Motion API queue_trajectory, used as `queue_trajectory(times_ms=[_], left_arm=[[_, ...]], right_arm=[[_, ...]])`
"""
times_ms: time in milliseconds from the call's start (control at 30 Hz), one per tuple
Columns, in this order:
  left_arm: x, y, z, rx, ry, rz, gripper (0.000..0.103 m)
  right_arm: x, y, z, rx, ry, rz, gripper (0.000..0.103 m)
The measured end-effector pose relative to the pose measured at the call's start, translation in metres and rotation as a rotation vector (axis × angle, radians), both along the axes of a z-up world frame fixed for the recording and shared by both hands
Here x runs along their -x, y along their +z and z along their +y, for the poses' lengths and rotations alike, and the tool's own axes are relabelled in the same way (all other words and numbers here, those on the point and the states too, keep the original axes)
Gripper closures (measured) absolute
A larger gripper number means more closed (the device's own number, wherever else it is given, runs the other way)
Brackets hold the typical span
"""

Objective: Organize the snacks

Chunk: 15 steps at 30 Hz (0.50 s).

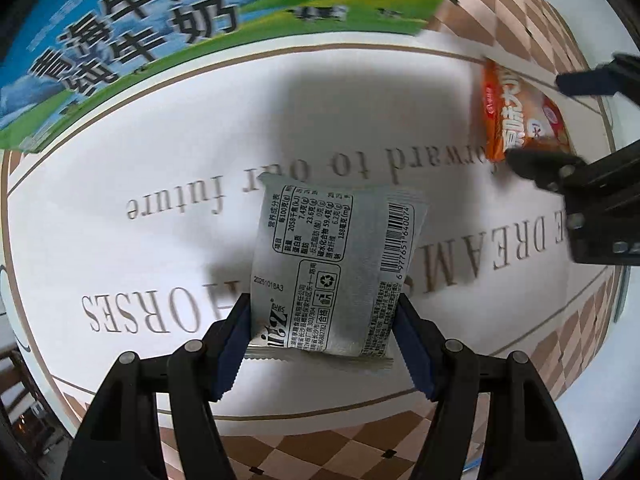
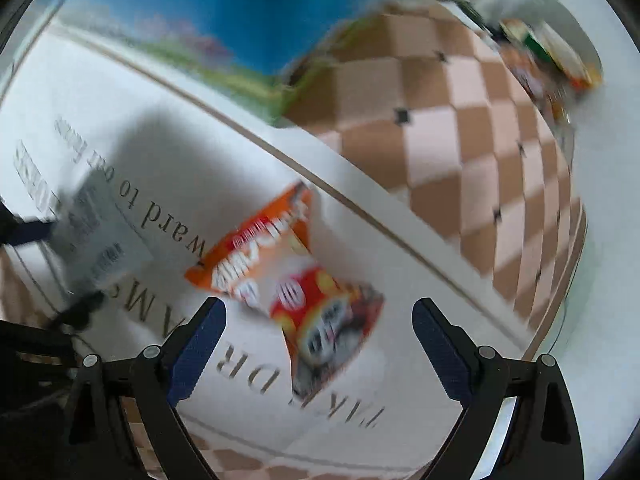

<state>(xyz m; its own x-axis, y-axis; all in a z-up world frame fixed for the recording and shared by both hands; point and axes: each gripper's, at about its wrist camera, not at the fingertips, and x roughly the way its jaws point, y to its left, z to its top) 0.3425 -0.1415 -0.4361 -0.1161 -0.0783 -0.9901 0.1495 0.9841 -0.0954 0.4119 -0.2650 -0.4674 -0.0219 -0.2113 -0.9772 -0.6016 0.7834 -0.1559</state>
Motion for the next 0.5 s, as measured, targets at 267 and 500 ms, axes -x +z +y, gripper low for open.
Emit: queue_trajectory(times_ms=[267, 500], left_arm=[[-0.011, 0.003, 0.011, -0.004, 0.017, -0.011, 0.036], [-0.002, 0.005, 0.019, -0.012, -0.004, -0.012, 0.036]], right_arm=[[-0.008, -0.02, -0.026, -0.072, -0.278, 0.133, 0.054], [0.02, -0.02, -0.07, -0.256, -0.765, 0.261, 0.056]])
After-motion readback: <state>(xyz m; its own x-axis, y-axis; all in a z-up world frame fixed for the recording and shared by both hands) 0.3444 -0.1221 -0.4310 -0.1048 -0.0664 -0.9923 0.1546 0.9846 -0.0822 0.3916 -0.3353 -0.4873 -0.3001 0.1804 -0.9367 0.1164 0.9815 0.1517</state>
